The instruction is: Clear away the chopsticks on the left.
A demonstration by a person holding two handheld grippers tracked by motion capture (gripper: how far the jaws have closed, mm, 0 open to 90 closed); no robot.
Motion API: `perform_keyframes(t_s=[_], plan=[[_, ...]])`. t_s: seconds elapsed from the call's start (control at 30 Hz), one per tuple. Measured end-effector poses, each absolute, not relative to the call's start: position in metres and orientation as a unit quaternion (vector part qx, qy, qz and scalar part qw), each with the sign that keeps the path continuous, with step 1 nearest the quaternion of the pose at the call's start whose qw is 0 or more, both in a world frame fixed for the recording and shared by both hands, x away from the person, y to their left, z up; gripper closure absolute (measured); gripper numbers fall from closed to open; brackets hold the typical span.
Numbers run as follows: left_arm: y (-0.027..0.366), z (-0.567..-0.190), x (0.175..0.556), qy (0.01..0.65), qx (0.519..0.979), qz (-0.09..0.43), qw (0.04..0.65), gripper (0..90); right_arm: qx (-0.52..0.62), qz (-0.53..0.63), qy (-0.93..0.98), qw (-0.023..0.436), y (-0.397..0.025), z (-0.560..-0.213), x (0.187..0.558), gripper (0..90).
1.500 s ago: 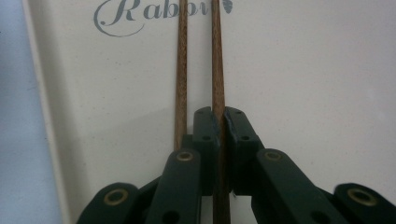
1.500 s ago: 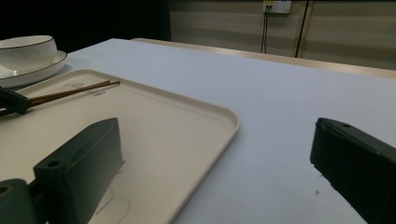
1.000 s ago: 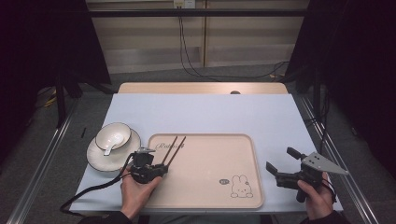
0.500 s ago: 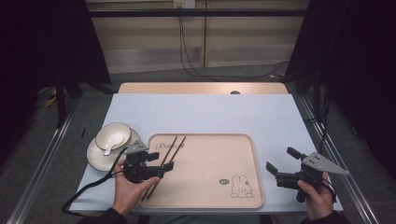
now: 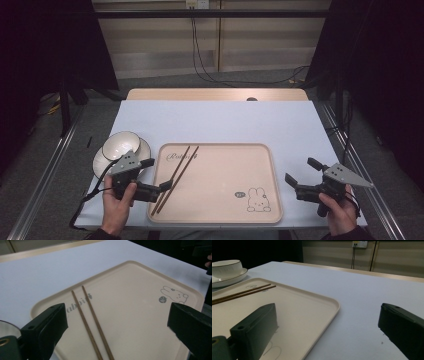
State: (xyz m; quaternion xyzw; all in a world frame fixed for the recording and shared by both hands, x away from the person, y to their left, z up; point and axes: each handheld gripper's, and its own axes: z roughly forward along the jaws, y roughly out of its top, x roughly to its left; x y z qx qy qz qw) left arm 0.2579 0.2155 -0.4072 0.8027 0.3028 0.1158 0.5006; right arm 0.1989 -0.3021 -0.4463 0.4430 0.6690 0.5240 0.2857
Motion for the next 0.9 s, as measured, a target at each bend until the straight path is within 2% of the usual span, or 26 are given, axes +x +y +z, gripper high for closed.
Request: perform_keyframes(t_s=[0.1, 0.2, 0.43, 0.53, 0.6, 0.67, 0.8, 0.9], plan=[[0.224, -0.404, 0.255, 0.297, 0.795, 0.137, 0.51, 2.4, 0.444, 0.524, 0.668, 0.286, -0.302, -0.446, 0.199, 1.8], [0.237, -0.405, 0.252, 0.306, 0.776, 0.13, 0.535, 2.3, 0.444, 0.523, 0.669, 0.287, -0.302, -0.446, 0.199, 1.8], [0.265, -0.41, 0.238, 0.329, 0.758, 0.18, 0.534, 2.0, 0.447, 0.524, 0.666, 0.287, -0.302, -0.447, 0.199, 1.7], [0.28, -0.414, 0.234, 0.352, 0.731, 0.206, 0.547, 2.0, 0.445, 0.526, 0.664, 0.291, -0.302, -0.447, 0.199, 1.5], [0.287, -0.415, 0.233, 0.359, 0.737, 0.219, 0.529, 1.7, 0.445, 0.527, 0.663, 0.292, -0.302, -0.447, 0.199, 1.4], [0.295, -0.419, 0.231, 0.368, 0.717, 0.214, 0.552, 1.7, 0.445, 0.53, 0.658, 0.296, -0.302, -0.447, 0.199, 1.3], [0.307, -0.426, 0.229, 0.387, 0.714, 0.211, 0.544, 1.7, 0.448, 0.531, 0.655, 0.298, -0.302, -0.447, 0.199, 1.2], [0.315, -0.429, 0.225, 0.395, 0.712, 0.23, 0.533, 1.7, 0.443, 0.531, 0.657, 0.301, -0.302, -0.447, 0.198, 1.0]])
